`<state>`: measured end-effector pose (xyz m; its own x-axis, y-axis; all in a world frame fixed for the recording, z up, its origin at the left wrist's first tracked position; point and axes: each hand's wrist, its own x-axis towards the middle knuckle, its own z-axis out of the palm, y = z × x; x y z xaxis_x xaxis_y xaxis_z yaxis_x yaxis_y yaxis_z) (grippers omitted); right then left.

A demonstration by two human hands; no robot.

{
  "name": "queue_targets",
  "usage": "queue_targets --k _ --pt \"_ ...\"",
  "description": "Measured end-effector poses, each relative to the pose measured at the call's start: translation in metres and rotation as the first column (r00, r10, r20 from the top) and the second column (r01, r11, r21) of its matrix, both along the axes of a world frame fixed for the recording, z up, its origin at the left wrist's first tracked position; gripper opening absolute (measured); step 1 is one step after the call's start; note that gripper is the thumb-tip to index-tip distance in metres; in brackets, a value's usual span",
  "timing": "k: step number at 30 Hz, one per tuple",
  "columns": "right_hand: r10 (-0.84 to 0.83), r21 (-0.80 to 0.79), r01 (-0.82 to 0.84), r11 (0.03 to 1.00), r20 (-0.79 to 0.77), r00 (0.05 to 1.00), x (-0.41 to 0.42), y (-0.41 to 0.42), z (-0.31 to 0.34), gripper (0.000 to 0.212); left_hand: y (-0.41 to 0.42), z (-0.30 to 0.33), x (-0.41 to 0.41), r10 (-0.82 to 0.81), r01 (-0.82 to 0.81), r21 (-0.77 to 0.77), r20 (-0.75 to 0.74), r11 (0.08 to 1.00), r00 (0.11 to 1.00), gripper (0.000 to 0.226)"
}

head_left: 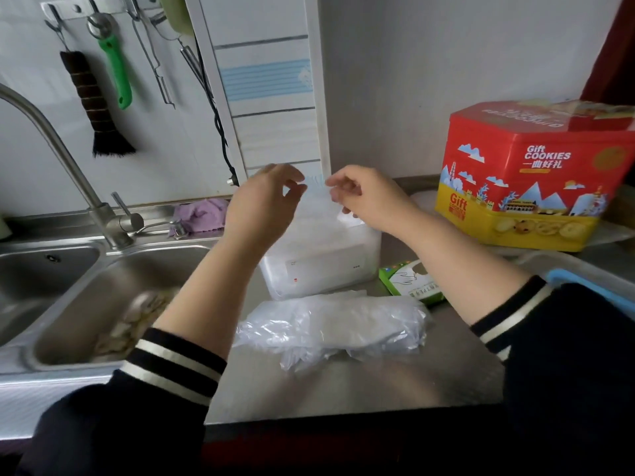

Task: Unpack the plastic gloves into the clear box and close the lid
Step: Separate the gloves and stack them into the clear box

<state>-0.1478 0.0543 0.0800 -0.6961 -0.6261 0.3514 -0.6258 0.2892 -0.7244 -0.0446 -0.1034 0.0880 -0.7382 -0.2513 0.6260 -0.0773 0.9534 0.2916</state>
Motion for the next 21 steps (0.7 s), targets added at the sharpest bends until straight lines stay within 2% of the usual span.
queue_targets --k 1,3,6,9,11,13,16,19,21 --pt "0.005 -0.061 -0.006 0.998 -0.012 1.0 0.011 0.01 -0.006 0.011 0.014 -0.01 0.009 -0.082 0.083 0.003 -0.126 0.997 0.989 0.012" --pt "-0.002 -0.119 -0.003 0.993 -0.044 0.999 0.031 0.026 -0.027 0.008 0.039 -0.041 0.027 -0.203 0.208 0.007 -0.189 0.978 0.961 0.009" --pt "-0.083 -0.099 0.079 0.992 -0.043 0.996 0.043 0.039 -0.067 0.02 0.052 -0.094 0.036 -0.241 0.245 0.096 -0.051 0.965 0.969 0.015" --pt "-0.229 0.027 0.23 0.973 -0.021 0.973 0.051 0.046 -0.094 0.028 0.054 -0.133 0.037 -0.222 0.206 0.117 0.144 0.971 0.964 0.034" --pt "-0.313 0.085 0.319 0.944 -0.073 0.947 0.057 0.048 -0.108 0.033 0.055 -0.144 0.039 -0.213 0.188 0.148 0.184 0.971 0.96 0.036" --pt "-0.336 0.094 0.351 0.932 -0.144 0.931 0.06 0.049 -0.12 0.038 0.056 -0.146 0.04 -0.19 0.15 0.232 0.158 0.961 0.969 0.023" --pt "-0.277 0.118 0.302 0.946 -0.19 0.942 0.059 0.049 -0.13 0.047 0.057 -0.141 0.042 -0.15 0.103 0.393 0.091 0.914 0.984 0.004" --pt "-0.217 0.051 0.244 0.968 -0.306 0.927 0.055 0.047 -0.137 0.057 0.062 -0.138 0.044 -0.118 0.116 0.519 -0.03 0.847 0.993 0.014" --pt "-0.203 -0.045 0.201 0.979 -0.374 0.905 0.053 0.044 -0.141 0.054 0.064 -0.135 0.044 -0.127 0.148 0.563 -0.076 0.813 0.989 0.014"
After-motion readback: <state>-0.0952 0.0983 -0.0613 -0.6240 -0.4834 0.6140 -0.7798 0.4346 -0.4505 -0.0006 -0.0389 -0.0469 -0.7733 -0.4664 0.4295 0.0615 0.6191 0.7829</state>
